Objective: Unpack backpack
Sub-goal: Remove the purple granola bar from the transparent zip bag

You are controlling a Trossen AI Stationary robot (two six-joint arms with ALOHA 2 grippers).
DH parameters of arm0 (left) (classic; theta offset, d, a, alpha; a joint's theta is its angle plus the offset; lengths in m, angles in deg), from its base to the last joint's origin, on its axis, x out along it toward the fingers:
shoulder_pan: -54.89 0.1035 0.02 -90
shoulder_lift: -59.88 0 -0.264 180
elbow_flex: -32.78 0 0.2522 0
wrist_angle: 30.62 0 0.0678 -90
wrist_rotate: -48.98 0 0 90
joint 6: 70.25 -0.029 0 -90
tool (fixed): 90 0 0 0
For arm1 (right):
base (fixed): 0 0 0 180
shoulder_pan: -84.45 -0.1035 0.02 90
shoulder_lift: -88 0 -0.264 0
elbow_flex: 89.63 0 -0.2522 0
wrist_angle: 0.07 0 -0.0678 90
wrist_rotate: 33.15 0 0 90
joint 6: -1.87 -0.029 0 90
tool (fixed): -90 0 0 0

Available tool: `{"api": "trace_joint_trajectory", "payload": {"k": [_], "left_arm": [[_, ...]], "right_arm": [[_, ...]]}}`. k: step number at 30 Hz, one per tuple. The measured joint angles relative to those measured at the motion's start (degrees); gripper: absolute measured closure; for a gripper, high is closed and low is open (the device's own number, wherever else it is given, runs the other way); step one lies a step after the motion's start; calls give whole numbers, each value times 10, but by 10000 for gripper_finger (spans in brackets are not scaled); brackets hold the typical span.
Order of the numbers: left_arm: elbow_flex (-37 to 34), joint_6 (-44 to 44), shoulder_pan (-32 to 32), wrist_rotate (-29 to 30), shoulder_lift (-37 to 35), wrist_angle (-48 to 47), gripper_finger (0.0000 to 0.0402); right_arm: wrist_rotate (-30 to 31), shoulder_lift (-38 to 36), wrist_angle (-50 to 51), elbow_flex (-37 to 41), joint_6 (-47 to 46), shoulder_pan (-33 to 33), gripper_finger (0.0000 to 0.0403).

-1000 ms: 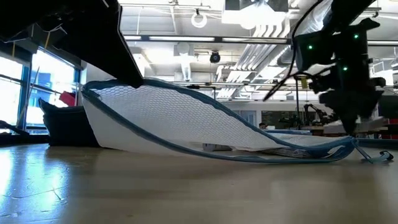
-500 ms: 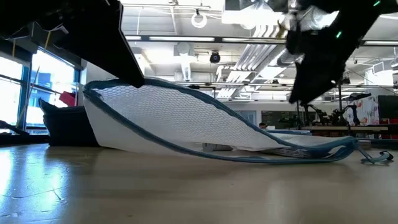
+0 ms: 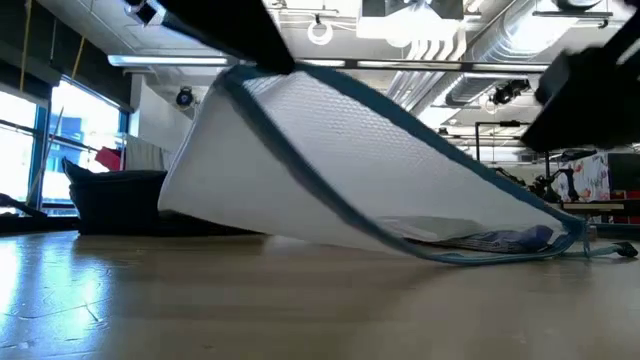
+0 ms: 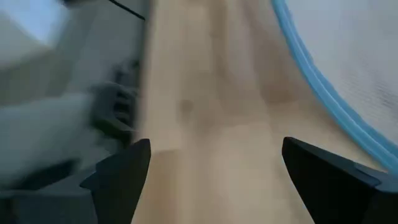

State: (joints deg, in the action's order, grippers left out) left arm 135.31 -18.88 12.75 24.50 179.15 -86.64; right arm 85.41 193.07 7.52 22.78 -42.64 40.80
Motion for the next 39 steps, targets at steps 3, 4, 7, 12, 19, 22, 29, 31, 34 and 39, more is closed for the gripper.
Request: {"api": "trace_joint_trajectory", "payload": {"k": [3,4,7,12,19,22,29,31,34,39], "left_arm": [[0,-66,-5,-4,0,48,402],[0,-86,-5,-12,0,63,402],[0,-136,-5,-30,0,86,402],[0,-161,-5,-51,0,85,402],[0,-171,-9,-53,0,72,402],[0,-174,-11,-55,0,70,402],[0,-175,-11,-63,0,67,402],[0,-174,-11,-66,0,63,402],[0,-172,-11,-66,0,60,402],[0,-160,-10,-66,0,55,402]], "right_arm": [[87,45,164,-70,-50,16,77],[109,54,229,-93,-72,24,82],[126,68,395,-138,-123,54,91],[72,69,520,-147,-149,105,100],[25,70,562,-147,-131,156,117],[7,74,546,-147,-107,173,138],[4,84,518,-148,-81,201,252],[4,85,517,-148,-79,202,302],[4,85,518,-148,-61,198,376],[-8,74,524,-148,-60,165,389]]}}
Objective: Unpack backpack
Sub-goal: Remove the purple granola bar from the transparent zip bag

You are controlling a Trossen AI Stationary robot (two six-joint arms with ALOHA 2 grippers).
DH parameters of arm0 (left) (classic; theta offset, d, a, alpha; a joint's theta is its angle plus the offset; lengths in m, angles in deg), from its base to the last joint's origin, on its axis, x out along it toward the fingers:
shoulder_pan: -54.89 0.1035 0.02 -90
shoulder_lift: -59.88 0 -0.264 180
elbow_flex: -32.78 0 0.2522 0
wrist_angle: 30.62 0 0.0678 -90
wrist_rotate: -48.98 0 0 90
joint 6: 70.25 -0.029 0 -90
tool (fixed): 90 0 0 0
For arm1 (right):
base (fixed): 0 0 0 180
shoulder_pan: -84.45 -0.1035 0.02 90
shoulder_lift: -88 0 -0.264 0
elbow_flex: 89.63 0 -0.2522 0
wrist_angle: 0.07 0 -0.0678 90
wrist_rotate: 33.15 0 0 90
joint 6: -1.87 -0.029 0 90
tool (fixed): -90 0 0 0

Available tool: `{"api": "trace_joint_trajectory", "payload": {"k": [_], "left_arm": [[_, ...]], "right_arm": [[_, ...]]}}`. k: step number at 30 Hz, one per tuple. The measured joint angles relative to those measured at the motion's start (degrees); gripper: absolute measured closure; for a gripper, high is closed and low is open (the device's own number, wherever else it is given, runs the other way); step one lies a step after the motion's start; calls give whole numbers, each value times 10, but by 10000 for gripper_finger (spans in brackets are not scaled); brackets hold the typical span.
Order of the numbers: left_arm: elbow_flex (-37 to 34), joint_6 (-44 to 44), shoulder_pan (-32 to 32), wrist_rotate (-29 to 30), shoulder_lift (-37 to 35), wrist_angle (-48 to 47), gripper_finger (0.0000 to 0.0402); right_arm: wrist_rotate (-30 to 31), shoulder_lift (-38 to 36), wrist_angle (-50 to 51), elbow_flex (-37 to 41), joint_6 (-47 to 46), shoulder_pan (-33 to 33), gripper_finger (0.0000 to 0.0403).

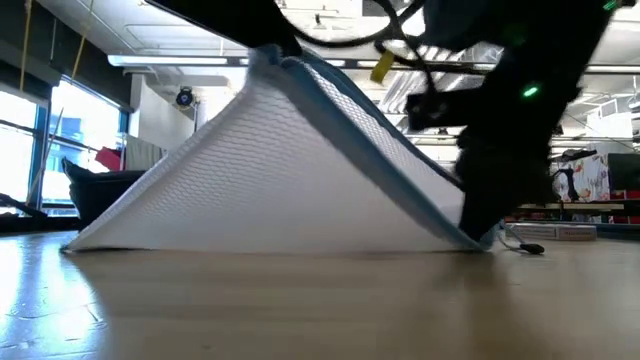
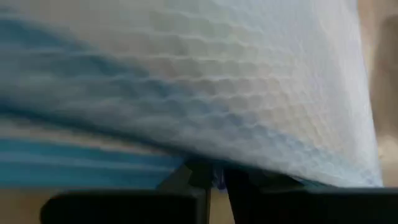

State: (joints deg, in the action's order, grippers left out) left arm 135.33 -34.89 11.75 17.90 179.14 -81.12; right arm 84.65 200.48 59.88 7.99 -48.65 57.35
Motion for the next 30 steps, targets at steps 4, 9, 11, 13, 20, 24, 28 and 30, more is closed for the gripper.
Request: {"api": "trace_joint_trajectory", "payload": {"k": [4,9,11,13,20,24,28,30], "left_arm": [[0,11,3,0,0,-10,402],[0,31,8,1,0,-19,402],[0,37,9,1,0,-25,402],[0,43,10,1,0,-31,402],[0,51,11,0,0,-38,402],[0,51,11,0,0,-40,402],[0,50,11,-1,0,-40,402],[0,50,11,-1,0,-40,402]], "right_arm": [[-29,-16,5,-15,14,-41,400],[-79,-32,10,-43,45,-98,402],[-89,-41,23,-55,38,-119,402],[-93,-49,54,-65,10,-138,403],[-90,-93,221,-75,-207,-201,403],[-84,-109,377,-75,-400,-216,403],[-47,-128,421,-38,-462,-190,403],[-38,-162,401,15,-449,-156,403]]}}
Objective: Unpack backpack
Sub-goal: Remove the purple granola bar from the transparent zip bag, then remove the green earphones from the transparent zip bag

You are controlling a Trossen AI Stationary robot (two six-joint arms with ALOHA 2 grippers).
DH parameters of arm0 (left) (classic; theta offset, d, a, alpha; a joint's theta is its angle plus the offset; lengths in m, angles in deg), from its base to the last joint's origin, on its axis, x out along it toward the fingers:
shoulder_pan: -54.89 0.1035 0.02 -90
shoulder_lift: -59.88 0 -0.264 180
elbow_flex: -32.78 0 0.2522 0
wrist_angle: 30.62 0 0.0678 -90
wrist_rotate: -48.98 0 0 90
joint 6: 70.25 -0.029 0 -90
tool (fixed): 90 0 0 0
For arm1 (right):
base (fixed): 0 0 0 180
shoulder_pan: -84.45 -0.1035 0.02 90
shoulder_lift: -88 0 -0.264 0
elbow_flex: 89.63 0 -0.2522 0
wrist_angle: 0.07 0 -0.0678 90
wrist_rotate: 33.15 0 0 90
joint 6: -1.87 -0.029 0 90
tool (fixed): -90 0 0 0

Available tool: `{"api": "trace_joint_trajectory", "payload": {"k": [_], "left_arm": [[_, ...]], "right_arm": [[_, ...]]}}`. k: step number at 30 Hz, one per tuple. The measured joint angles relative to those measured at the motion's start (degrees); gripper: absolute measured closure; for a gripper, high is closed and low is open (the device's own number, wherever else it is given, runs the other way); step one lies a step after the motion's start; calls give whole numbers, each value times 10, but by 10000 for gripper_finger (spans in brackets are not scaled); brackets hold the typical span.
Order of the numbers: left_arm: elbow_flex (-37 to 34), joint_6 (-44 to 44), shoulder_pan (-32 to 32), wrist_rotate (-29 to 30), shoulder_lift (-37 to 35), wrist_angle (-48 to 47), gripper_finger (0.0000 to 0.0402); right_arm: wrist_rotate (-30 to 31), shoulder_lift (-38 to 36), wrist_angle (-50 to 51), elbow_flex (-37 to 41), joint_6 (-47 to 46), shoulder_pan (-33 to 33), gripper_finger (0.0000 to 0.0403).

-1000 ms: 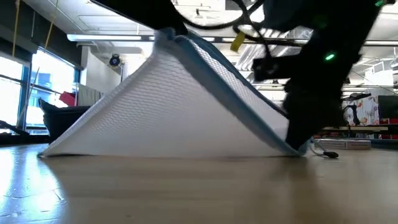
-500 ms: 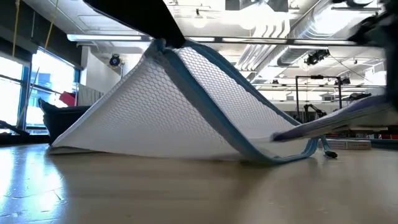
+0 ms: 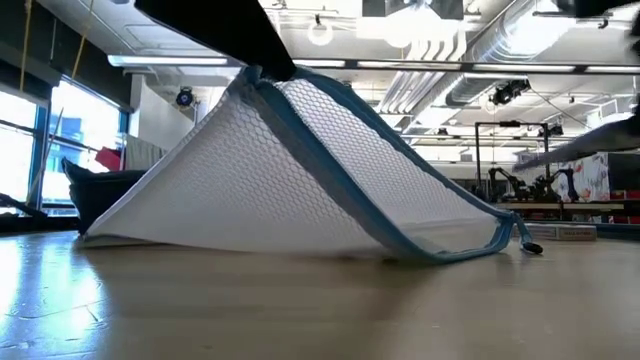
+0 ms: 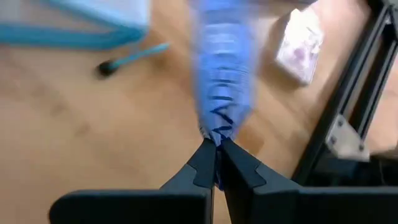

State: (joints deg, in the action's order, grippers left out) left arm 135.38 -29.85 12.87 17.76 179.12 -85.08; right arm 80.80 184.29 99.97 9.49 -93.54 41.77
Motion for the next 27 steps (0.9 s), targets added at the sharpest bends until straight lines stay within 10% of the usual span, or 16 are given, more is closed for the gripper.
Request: {"api": "trace_joint_trajectory", "payload": {"k": [9,20,27], "left_arm": [[0,-1,0,-17,0,0,402],[0,-11,4,-33,0,3,402],[0,-11,4,-33,0,1,402]], "right_arm": [[14,-137,-32,253,-15,212,403],[87,-151,-34,232,105,325,309],[115,-152,-170,226,179,270,225]]}}
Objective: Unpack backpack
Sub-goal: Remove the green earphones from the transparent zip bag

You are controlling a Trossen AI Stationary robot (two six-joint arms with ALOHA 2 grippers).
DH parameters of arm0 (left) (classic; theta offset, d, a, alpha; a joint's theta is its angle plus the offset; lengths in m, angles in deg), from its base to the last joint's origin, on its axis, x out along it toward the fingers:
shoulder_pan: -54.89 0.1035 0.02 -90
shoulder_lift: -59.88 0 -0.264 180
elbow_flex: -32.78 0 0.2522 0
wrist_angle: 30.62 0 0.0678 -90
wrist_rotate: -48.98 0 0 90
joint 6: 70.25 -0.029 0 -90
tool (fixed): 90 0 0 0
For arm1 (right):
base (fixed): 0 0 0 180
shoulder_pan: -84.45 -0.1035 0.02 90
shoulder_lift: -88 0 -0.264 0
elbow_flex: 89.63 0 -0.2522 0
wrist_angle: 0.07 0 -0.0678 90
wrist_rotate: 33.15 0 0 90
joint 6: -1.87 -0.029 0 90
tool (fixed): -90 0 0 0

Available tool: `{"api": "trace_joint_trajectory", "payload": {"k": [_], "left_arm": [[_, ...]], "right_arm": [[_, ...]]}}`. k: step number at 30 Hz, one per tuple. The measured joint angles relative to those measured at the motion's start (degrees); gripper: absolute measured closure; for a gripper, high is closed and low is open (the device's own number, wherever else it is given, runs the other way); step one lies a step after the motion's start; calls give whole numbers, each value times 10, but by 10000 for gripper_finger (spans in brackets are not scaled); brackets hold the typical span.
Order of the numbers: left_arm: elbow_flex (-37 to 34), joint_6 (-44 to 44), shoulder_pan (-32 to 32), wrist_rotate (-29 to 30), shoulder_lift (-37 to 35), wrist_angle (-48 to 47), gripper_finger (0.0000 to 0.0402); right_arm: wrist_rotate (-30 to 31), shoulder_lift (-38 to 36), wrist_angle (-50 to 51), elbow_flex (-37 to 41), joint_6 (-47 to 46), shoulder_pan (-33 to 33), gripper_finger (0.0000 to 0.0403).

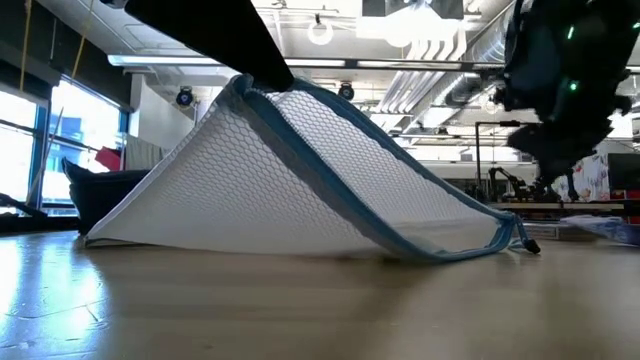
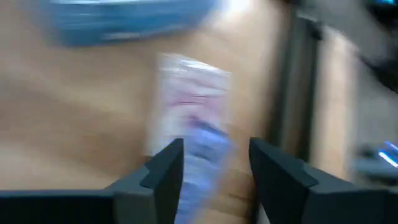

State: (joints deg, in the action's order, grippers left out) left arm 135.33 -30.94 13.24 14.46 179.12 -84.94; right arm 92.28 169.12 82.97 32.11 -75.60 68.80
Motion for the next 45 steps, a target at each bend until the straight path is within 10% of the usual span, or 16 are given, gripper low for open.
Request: {"api": "trace_joint_trajectory", "payload": {"k": [9,14,22,36,45], "left_arm": [[0,0,0,-1,0,0,402],[0,0,0,-1,0,2,402],[0,-3,0,-5,0,2,402],[0,-13,0,-15,0,2,402],[0,-10,0,-15,0,1,402]], "right_arm": [[-4,18,-628,-5,325,-235,206],[-63,92,-778,-5,385,-256,206],[-96,247,-768,-68,463,-194,206],[-112,313,-656,-139,509,-103,210],[-128,307,-641,-137,506,-112,381]]}}
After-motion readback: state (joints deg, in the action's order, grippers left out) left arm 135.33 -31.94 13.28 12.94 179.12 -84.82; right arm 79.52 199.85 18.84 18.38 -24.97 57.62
